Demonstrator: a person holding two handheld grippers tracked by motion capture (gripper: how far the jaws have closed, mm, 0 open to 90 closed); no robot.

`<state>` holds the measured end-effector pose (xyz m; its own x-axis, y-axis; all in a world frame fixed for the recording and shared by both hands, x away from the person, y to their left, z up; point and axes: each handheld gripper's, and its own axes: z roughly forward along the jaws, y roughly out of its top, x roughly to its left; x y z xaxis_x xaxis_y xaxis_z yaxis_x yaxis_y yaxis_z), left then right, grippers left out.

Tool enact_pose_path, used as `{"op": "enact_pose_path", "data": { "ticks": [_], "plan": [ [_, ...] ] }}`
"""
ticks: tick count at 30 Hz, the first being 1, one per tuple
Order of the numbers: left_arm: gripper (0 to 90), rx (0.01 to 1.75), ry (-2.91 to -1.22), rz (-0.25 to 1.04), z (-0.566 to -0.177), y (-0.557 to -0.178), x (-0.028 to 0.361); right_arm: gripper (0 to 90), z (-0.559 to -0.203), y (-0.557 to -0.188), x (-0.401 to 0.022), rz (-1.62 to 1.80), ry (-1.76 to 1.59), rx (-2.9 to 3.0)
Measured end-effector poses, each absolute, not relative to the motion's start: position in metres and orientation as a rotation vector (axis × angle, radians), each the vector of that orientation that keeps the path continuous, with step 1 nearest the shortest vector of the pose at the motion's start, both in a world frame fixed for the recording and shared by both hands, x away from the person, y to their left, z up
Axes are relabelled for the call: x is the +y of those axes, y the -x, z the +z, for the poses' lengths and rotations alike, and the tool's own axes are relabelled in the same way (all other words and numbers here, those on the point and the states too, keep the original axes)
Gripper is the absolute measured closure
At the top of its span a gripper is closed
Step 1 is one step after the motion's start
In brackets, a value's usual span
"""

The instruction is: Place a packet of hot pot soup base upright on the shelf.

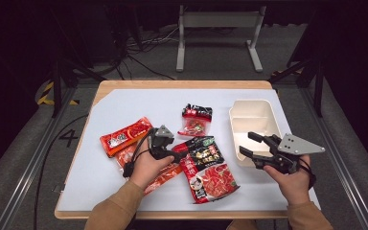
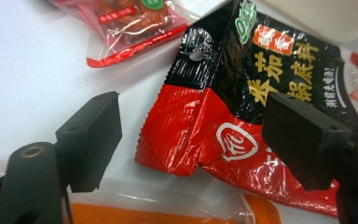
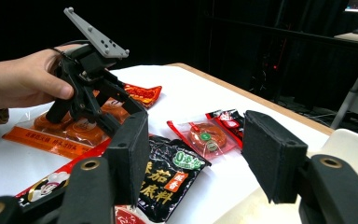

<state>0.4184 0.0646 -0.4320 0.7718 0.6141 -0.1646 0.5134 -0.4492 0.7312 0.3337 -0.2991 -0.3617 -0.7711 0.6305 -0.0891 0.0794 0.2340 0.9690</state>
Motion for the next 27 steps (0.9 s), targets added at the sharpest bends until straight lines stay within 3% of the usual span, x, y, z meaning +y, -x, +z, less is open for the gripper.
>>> {"op": "enact_pose_path", "data": {
  "ticks": [16, 27],
  "plan": [
    [29.1, 0.886, -2.223, 0.094, -0.437, -0.423, 0.052, 39.1, -0.362, -0.333, -0.3, 1.559, -0.666, 2.037],
    [46.9, 0.905, -2.221, -0.006, -0.44, -0.423, 0.053, 39.7, -0.362, -0.333, -0.298, 1.553, -0.653, 2.049]
  ]
}}
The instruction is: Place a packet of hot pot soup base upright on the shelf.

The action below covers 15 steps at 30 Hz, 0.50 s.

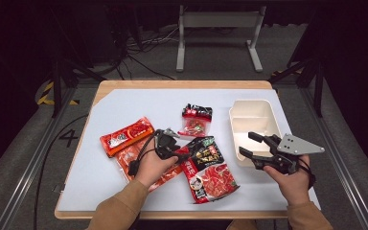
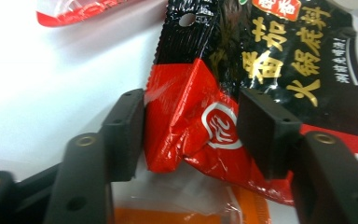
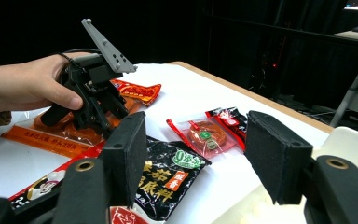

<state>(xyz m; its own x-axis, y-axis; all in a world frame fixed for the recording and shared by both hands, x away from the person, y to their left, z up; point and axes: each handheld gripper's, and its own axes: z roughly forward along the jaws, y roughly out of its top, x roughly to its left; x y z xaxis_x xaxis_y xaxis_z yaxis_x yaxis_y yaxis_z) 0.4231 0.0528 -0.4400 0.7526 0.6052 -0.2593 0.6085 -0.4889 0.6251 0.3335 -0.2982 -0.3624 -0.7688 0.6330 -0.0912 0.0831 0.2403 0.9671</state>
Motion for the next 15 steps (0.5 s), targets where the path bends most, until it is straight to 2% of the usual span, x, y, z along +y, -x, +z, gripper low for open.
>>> {"op": "enact_pose_path", "data": {
  "ticks": [6, 15],
  "plan": [
    [61.0, 0.885, -2.207, -0.059, -0.4415, -0.4225, 0.0535, 39.9, -0.3637, -0.3339, -0.2963, 1.555, -0.652, 2.062],
    [78.9, 0.876, -2.194, -0.06, -0.4401, -0.4216, 0.0573, 41.9, -0.3643, -0.3341, -0.2947, 1.563, -0.644, 2.072]
  ]
}}
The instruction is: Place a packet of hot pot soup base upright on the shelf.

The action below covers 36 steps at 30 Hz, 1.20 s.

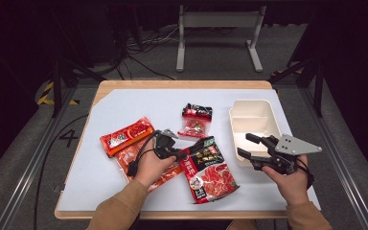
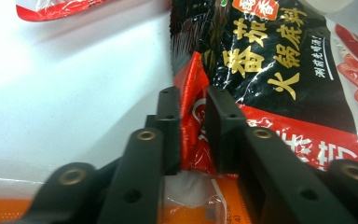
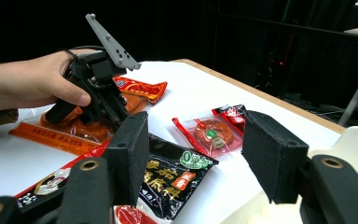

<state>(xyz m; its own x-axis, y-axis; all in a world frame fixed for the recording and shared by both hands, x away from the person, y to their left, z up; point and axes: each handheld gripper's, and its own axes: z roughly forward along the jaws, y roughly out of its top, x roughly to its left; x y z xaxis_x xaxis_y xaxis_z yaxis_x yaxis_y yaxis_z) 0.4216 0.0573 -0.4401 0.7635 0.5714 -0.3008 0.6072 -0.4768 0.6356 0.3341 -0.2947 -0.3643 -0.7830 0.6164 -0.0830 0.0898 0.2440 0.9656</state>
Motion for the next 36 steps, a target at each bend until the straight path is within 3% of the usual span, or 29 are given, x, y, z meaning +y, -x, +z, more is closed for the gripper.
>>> {"op": "enact_pose_path", "data": {
  "ticks": [12, 36],
  "plan": [
    [85.1, 0.859, -2.158, -0.051, -0.431, -0.42, 0.06, 42.7, -0.365, -0.335, -0.295, 1.562, -0.65, 2.083],
    [87.0, 0.587, -2.073, 0.122, -0.351, -0.372, 0.04, 44.5, -0.342, -0.322, -0.301, 1.59, -0.619, 2.045]
  ]
}}
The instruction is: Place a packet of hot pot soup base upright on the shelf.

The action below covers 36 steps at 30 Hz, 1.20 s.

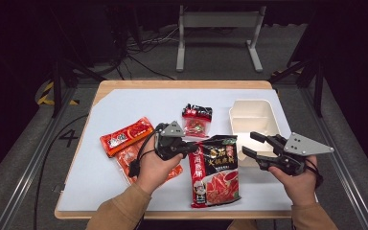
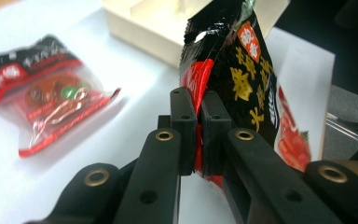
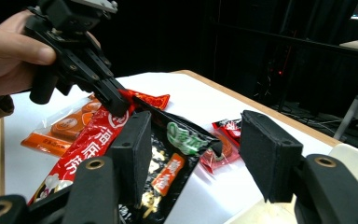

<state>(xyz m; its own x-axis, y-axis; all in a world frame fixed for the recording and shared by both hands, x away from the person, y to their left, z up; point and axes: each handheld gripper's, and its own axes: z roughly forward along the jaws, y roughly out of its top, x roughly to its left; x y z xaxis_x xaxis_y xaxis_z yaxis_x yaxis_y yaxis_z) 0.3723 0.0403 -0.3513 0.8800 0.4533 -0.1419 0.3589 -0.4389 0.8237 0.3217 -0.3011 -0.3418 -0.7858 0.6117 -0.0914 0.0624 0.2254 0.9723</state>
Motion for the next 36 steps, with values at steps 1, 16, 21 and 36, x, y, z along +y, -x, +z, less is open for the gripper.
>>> {"op": "enact_pose_path", "data": {
  "ticks": [1, 16, 21, 36],
  "plan": [
    [87.1, 0.567, -2.066, 0.137, -0.347, -0.368, 0.039, 44.5, -0.341, -0.321, -0.302, 1.594, -0.62, 2.042],
    [87.4, 0.501, -2.019, 0.303, -0.32, -0.351, 0.044, 42.8, -0.329, -0.313, -0.3, 1.63, -0.615, 2.04],
    [87.3, 0.501, -2.003, 0.364, -0.313, -0.35, 0.048, 41.0, -0.329, -0.316, -0.294, 1.617, -0.671, 2.087],
    [87.4, 0.478, -1.954, 0.413, -0.302, -0.346, 0.053, 34.0, -0.338, -0.347, -0.264, 1.573, -0.789, 2.25]
  ]
}}
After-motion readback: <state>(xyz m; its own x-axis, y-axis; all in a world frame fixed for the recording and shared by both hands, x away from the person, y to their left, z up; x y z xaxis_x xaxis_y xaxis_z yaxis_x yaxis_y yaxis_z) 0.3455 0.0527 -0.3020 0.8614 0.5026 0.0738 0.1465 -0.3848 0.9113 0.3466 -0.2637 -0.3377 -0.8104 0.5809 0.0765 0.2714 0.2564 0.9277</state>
